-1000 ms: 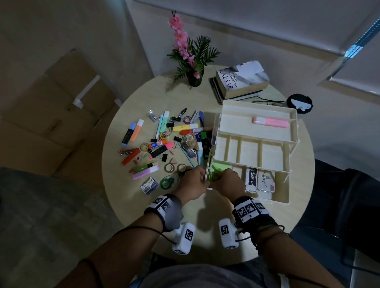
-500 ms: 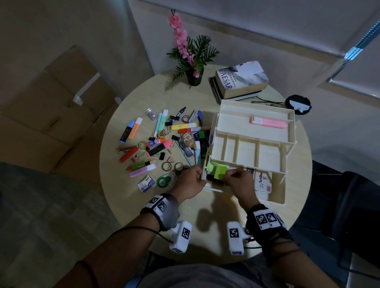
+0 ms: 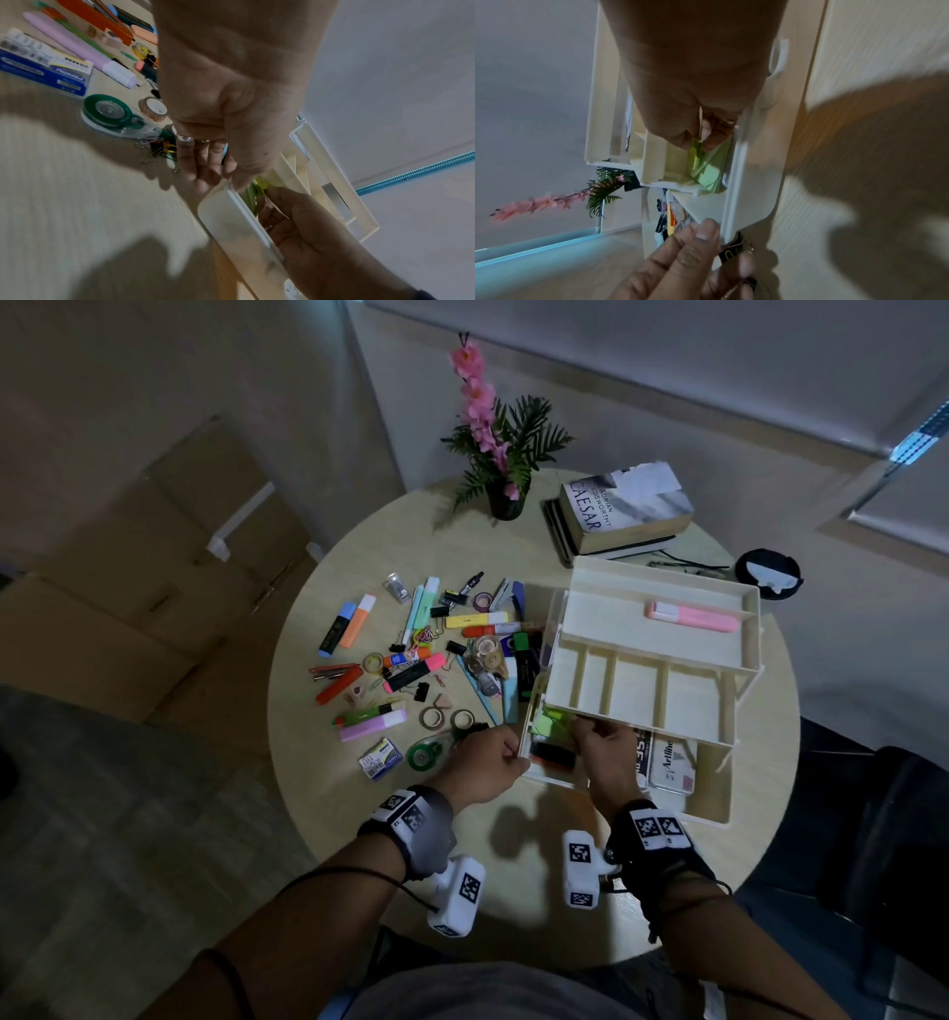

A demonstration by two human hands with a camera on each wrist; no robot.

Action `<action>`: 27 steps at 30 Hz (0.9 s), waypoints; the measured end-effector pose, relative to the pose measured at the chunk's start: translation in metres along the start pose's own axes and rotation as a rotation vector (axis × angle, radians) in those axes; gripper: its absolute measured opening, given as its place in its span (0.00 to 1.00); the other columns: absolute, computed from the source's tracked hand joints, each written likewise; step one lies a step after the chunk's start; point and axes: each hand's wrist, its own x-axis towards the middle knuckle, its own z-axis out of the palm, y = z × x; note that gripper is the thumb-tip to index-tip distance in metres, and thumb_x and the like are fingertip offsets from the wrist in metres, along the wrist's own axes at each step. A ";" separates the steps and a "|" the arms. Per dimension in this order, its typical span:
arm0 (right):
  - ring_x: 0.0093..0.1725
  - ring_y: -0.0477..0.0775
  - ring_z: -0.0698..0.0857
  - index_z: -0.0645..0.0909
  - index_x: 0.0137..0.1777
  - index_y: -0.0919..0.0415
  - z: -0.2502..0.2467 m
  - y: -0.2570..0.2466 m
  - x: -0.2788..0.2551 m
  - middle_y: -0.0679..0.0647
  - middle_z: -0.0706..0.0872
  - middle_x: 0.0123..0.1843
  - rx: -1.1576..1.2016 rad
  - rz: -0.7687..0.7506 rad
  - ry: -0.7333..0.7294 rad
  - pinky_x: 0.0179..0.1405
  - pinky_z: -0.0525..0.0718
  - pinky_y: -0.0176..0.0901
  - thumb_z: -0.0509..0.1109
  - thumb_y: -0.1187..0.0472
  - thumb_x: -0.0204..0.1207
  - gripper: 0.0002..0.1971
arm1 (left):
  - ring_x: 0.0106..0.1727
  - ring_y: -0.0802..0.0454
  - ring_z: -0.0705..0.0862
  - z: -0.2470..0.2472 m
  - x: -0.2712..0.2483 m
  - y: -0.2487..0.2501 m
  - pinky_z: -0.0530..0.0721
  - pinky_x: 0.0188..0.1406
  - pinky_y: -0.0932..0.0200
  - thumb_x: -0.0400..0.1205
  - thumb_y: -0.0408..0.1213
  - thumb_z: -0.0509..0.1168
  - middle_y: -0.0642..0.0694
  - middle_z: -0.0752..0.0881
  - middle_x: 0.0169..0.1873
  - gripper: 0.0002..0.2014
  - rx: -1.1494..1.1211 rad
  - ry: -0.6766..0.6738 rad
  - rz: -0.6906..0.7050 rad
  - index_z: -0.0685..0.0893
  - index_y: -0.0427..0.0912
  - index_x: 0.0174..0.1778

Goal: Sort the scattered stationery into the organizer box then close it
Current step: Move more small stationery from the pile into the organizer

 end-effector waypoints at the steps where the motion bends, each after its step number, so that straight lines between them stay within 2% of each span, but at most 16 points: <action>1: 0.37 0.54 0.92 0.87 0.41 0.74 -0.001 -0.004 -0.004 0.65 0.93 0.39 0.022 0.001 -0.022 0.39 0.90 0.49 0.74 0.72 0.80 0.06 | 0.56 0.38 0.87 0.000 0.000 0.000 0.85 0.57 0.46 0.87 0.44 0.72 0.36 0.89 0.54 0.14 0.003 -0.004 0.002 0.84 0.35 0.59; 2: 0.34 0.51 0.92 0.86 0.40 0.74 0.000 -0.006 -0.005 0.63 0.92 0.37 0.039 0.013 -0.035 0.35 0.91 0.46 0.72 0.76 0.79 0.06 | 0.56 0.38 0.87 0.000 0.000 -0.001 0.86 0.58 0.46 0.87 0.44 0.71 0.36 0.89 0.54 0.14 0.003 -0.009 0.003 0.84 0.36 0.59; 4: 0.32 0.50 0.91 0.85 0.41 0.76 0.001 -0.003 -0.001 0.63 0.91 0.38 0.044 0.025 -0.034 0.32 0.92 0.48 0.70 0.80 0.78 0.05 | 0.56 0.39 0.87 -0.001 0.002 -0.003 0.86 0.58 0.46 0.86 0.45 0.72 0.38 0.89 0.54 0.14 -0.005 -0.021 0.003 0.83 0.37 0.59; 7: 0.35 0.53 0.91 0.88 0.44 0.73 0.005 -0.001 0.003 0.63 0.92 0.40 0.011 0.016 -0.044 0.36 0.89 0.47 0.71 0.77 0.79 0.05 | 0.56 0.42 0.86 -0.002 0.005 -0.006 0.86 0.59 0.47 0.86 0.46 0.72 0.42 0.87 0.53 0.13 0.000 -0.040 0.009 0.83 0.40 0.58; 9: 0.38 0.58 0.91 0.87 0.42 0.73 0.005 0.000 0.005 0.65 0.92 0.39 -0.007 0.050 -0.085 0.39 0.92 0.52 0.73 0.73 0.79 0.05 | 0.56 0.44 0.85 -0.003 0.007 -0.008 0.85 0.60 0.49 0.86 0.47 0.72 0.44 0.86 0.54 0.13 -0.001 -0.054 0.012 0.83 0.42 0.58; 11: 0.44 0.66 0.94 0.87 0.46 0.76 0.004 0.003 0.009 0.68 0.94 0.43 -0.017 0.092 -0.128 0.45 0.95 0.63 0.74 0.70 0.78 0.06 | 0.57 0.45 0.85 -0.003 0.008 -0.009 0.84 0.59 0.50 0.86 0.47 0.72 0.45 0.85 0.55 0.13 0.007 -0.066 0.018 0.82 0.43 0.58; 13: 0.49 0.70 0.94 0.89 0.49 0.72 0.003 0.005 0.012 0.67 0.94 0.46 -0.047 0.100 -0.138 0.52 0.94 0.69 0.74 0.66 0.77 0.08 | 0.57 0.44 0.84 -0.003 0.010 -0.010 0.85 0.61 0.48 0.86 0.47 0.72 0.44 0.85 0.55 0.13 0.020 -0.072 0.018 0.82 0.42 0.59; 15: 0.50 0.68 0.94 0.88 0.46 0.72 0.003 0.006 0.012 0.68 0.94 0.46 -0.074 0.049 -0.151 0.53 0.94 0.63 0.74 0.68 0.79 0.06 | 0.57 0.44 0.85 -0.002 0.011 -0.011 0.85 0.61 0.47 0.86 0.48 0.72 0.44 0.85 0.55 0.14 0.020 -0.078 0.010 0.82 0.43 0.59; 17: 0.42 0.58 0.92 0.85 0.40 0.72 0.004 0.009 0.014 0.65 0.93 0.40 -0.114 -0.006 -0.128 0.48 0.90 0.53 0.74 0.71 0.79 0.07 | 0.57 0.44 0.85 -0.002 0.013 -0.012 0.85 0.61 0.47 0.86 0.48 0.72 0.45 0.85 0.54 0.13 0.011 -0.084 0.006 0.82 0.43 0.58; 19: 0.36 0.51 0.86 0.82 0.33 0.66 0.007 0.012 0.017 0.57 0.90 0.33 -0.160 -0.020 -0.091 0.43 0.86 0.49 0.77 0.69 0.78 0.12 | 0.56 0.44 0.85 -0.002 0.013 -0.011 0.85 0.60 0.47 0.85 0.47 0.73 0.45 0.85 0.53 0.12 0.007 -0.085 0.013 0.82 0.44 0.57; 22: 0.28 0.42 0.83 0.82 0.29 0.62 0.009 0.011 0.016 0.47 0.88 0.28 -0.254 -0.051 -0.065 0.34 0.81 0.40 0.81 0.62 0.78 0.18 | 0.57 0.46 0.85 -0.005 0.013 -0.014 0.85 0.59 0.49 0.86 0.46 0.72 0.45 0.86 0.54 0.12 -0.007 -0.082 0.036 0.83 0.43 0.58; 24: 0.27 0.41 0.83 0.84 0.29 0.59 0.004 0.007 0.013 0.47 0.88 0.27 -0.399 -0.078 -0.068 0.34 0.80 0.41 0.82 0.56 0.78 0.18 | 0.58 0.48 0.86 -0.013 0.011 -0.018 0.86 0.59 0.50 0.86 0.45 0.72 0.46 0.87 0.55 0.11 -0.037 -0.078 0.063 0.84 0.43 0.60; 27: 0.30 0.48 0.88 0.87 0.30 0.59 -0.006 -0.006 0.002 0.49 0.89 0.27 -0.605 -0.105 -0.105 0.33 0.87 0.48 0.82 0.51 0.75 0.17 | 0.57 0.50 0.87 -0.038 0.009 -0.033 0.88 0.58 0.49 0.86 0.41 0.72 0.45 0.89 0.54 0.10 -0.074 -0.015 0.098 0.86 0.41 0.60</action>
